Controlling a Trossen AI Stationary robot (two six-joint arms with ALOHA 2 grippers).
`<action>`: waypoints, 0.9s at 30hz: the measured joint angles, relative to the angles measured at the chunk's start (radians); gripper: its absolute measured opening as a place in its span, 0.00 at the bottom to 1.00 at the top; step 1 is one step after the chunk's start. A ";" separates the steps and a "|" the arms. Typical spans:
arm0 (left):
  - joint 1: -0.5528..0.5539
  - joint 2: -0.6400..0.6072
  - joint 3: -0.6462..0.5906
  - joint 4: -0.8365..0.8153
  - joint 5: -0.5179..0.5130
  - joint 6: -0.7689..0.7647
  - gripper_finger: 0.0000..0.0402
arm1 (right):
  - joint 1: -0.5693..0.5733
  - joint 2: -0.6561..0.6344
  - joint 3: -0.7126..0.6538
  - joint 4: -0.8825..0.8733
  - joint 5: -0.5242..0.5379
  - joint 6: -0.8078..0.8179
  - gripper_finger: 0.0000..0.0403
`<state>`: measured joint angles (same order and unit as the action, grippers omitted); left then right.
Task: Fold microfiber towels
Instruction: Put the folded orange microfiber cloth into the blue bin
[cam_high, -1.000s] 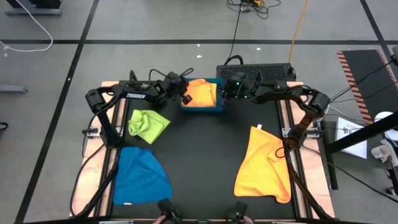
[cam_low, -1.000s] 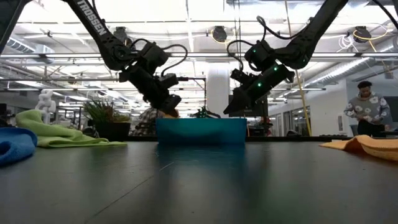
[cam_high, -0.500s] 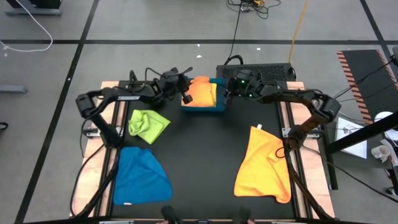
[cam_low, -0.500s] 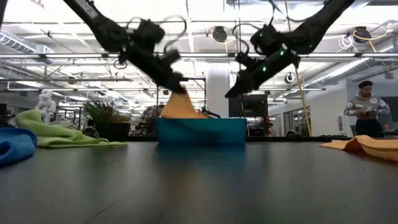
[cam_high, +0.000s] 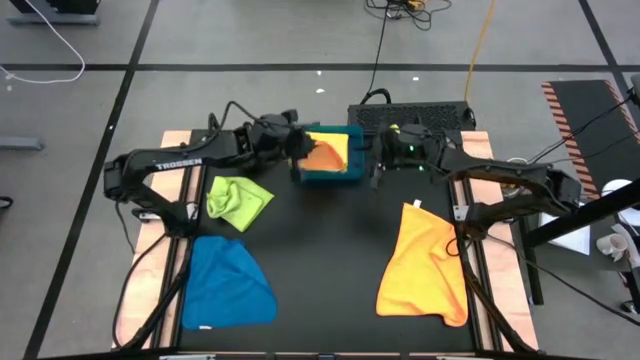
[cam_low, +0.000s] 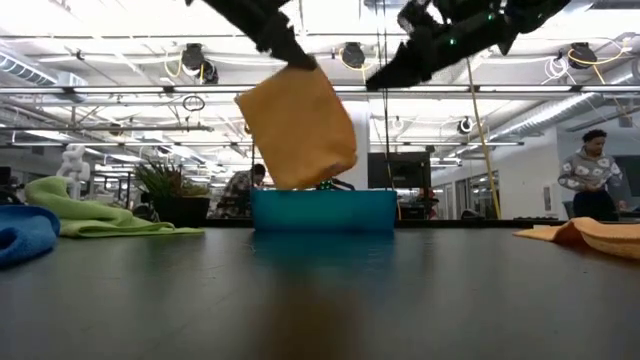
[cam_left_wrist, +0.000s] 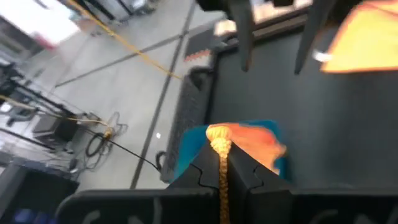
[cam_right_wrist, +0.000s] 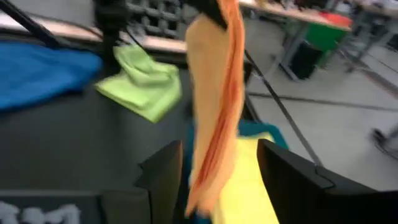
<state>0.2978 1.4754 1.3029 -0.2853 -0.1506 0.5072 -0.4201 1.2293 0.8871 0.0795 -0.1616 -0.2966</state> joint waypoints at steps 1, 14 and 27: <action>-0.023 0.000 0.011 -0.021 -0.013 0.000 0.00 | 0.020 0.000 0.000 0.010 0.000 0.012 0.51; -0.223 0.000 0.020 -0.020 -0.158 -0.057 0.00 | 0.173 0.096 0.000 -0.018 0.030 0.172 0.71; -0.230 0.000 0.020 -0.013 -0.201 -0.084 0.00 | 0.298 0.117 -0.029 -0.092 0.168 0.226 0.59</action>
<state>0.0680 1.4750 1.3224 -0.2983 -0.3511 0.4236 -0.1217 1.3459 0.8581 -0.0123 0.0069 -0.0704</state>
